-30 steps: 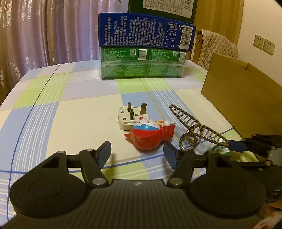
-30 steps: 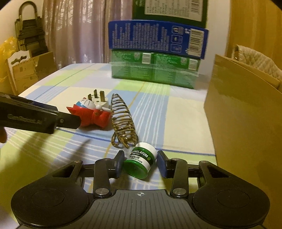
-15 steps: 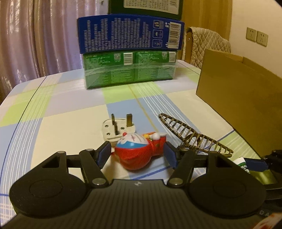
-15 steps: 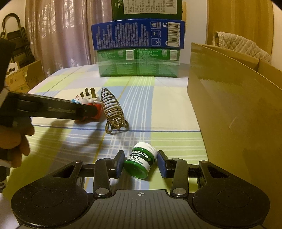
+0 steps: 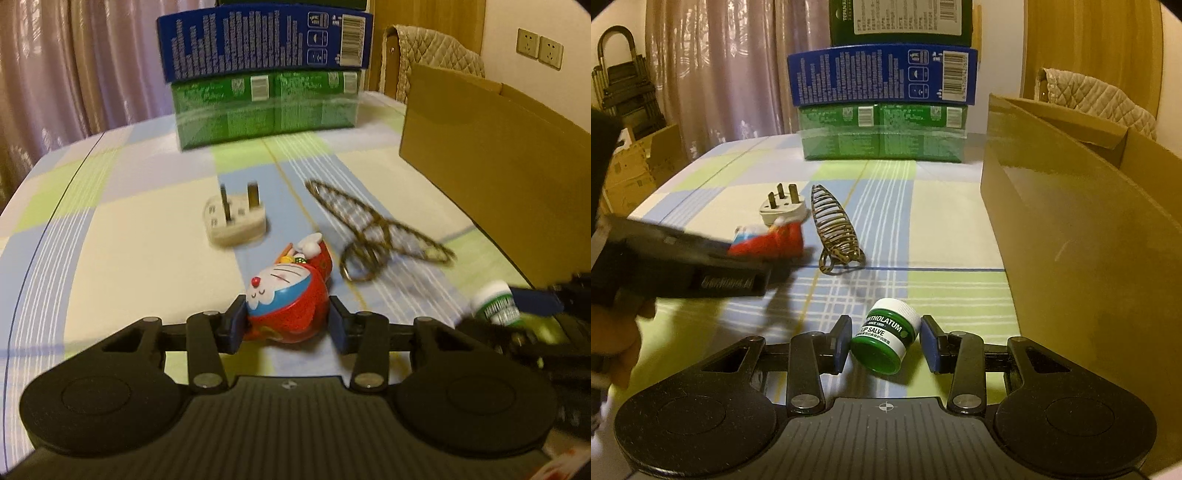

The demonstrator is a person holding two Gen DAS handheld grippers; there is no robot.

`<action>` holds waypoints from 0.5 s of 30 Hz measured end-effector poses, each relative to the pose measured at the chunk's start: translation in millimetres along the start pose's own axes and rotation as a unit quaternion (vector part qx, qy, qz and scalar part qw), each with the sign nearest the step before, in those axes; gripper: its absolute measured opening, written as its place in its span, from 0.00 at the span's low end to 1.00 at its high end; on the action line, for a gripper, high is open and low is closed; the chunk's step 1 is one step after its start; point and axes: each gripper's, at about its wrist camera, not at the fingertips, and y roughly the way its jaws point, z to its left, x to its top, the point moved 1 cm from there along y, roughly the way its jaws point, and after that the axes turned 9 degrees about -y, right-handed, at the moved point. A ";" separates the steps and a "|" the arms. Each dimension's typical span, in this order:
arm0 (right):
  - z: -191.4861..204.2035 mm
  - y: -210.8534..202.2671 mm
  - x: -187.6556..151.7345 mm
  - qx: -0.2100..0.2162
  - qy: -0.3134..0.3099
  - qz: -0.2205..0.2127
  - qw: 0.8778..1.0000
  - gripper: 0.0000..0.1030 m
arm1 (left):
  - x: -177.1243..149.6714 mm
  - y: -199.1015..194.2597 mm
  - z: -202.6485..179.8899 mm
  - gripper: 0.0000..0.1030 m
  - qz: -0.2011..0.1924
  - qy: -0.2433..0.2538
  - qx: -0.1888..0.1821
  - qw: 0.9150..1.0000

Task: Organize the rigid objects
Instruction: 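Grasp the red Doraemon figure with the left tool while the right tool lifts the tin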

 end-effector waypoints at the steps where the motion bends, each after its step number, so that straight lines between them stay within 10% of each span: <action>1: 0.8 -3.9 -1.3 0.001 0.000 0.000 1.000 0.36 | -4.9 -6.6 -1.3 0.38 0.004 -0.005 0.002 1.000; 15: 9.3 -66.6 -41.2 0.011 0.002 0.023 1.000 0.36 | -71.6 -92.0 -19.3 0.49 0.015 -0.036 -0.007 0.999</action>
